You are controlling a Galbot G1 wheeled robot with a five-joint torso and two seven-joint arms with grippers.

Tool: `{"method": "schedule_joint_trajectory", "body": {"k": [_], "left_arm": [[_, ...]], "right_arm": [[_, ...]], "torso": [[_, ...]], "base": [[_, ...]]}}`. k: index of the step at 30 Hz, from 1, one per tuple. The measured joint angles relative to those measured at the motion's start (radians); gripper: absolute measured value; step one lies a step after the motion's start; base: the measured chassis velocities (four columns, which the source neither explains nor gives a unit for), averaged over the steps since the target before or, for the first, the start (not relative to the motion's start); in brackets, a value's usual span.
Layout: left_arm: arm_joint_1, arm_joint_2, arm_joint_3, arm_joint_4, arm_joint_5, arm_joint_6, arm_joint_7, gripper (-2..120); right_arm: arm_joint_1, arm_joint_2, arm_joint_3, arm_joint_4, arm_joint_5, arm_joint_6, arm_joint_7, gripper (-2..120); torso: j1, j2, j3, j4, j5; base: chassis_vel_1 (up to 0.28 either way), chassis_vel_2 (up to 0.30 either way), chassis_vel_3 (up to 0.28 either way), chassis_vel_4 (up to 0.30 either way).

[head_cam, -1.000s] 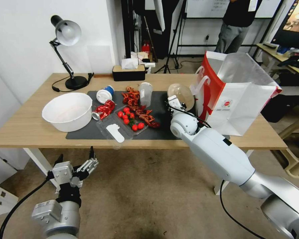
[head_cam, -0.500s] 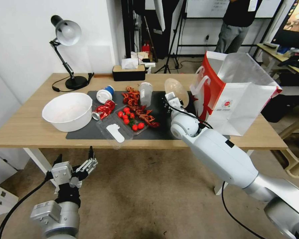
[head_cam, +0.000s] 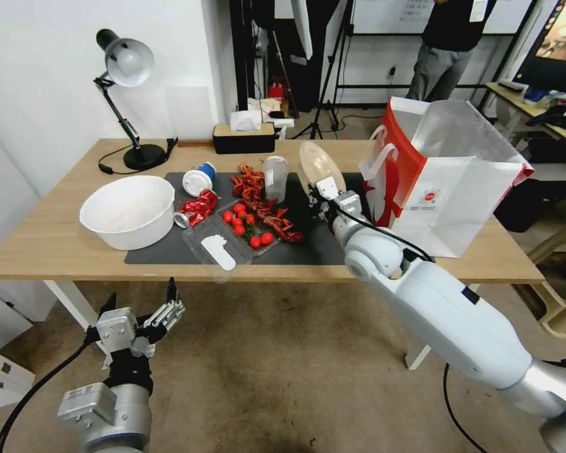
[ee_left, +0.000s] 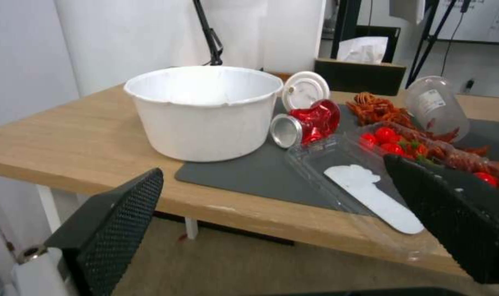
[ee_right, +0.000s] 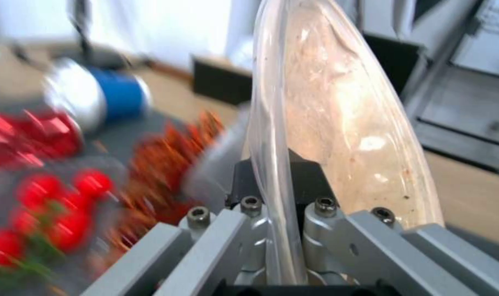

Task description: Pick up the trash from the table and place it into the takeout bag.

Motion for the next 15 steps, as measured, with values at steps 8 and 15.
{"method": "schedule_joint_trajectory", "body": {"k": [8, 15], "left_arm": [[0.001, 0.004, -0.003, -0.001, 0.0, -0.001, -0.002, 100], [0.003, 0.006, -0.002, -0.001, 0.0, -0.001, -0.002, 100]], "right_arm": [[-0.019, -0.016, 0.062, 0.063, 0.039, 0.223, -0.097, 0], [-0.011, -0.037, 0.124, 0.129, 0.075, 0.274, -0.075, 0]], "torso": [[0.0, 0.0, 0.0, 0.0001, 0.0], [0.0, 0.0, 0.0, 0.0, 0.0]], "base": [[0.0, 0.0, 0.0, 0.0], [0.0, 0.0, 0.0, 0.0]]}}
